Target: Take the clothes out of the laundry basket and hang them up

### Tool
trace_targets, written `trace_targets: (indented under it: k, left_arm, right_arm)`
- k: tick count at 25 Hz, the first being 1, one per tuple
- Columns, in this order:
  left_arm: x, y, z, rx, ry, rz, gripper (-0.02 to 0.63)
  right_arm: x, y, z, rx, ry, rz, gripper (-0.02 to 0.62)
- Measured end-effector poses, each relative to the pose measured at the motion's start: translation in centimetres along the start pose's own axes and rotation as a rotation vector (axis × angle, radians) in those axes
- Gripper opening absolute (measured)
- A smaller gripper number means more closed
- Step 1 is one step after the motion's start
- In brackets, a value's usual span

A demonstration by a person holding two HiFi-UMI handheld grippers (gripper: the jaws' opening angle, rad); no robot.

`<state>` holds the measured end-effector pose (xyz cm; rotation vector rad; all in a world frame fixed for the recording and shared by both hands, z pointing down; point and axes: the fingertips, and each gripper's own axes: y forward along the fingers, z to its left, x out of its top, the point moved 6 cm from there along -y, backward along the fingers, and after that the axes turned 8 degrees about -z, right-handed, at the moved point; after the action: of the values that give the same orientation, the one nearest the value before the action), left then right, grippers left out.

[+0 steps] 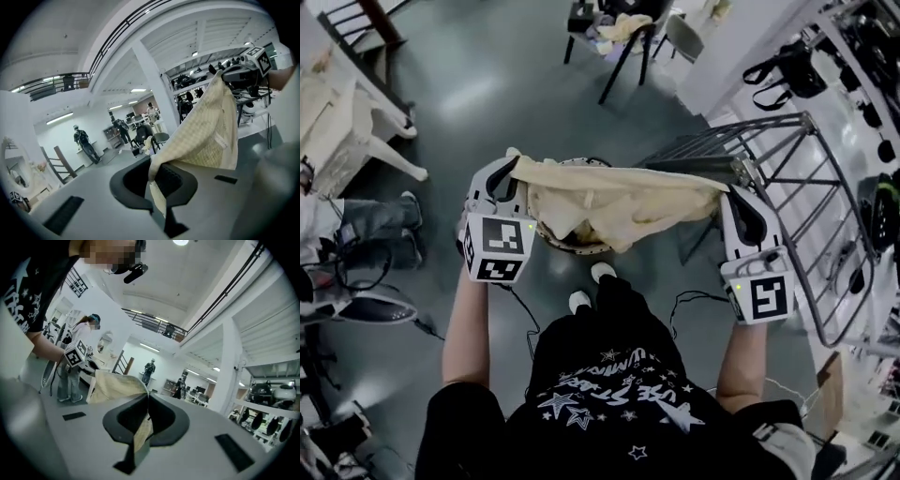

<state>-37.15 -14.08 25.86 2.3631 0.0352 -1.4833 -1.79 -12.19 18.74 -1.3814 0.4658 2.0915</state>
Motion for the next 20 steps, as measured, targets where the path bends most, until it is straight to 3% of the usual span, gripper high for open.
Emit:
trace_targets:
  k: [8,14,20]
  left_arm:
    - [8.0,2.5,-6.4,-0.135,0.056,-0.167,0.029]
    - [15.4,3.8,-11.5,-0.237,0.083,-0.305,0.029]
    - [23.1,6.5,-16.3,-0.249,0.166,-0.376,0.029]
  right_arm:
    - [0.8,-10.5,-3.1,-0.238,-0.018,0.045,0.017]
    - [3.5,-17.8,-6.7,-0.418,-0.042,0.010,0.017]
    - [5.3,-23.1,-11.1,-0.501,-0.118,0.001,0.017]
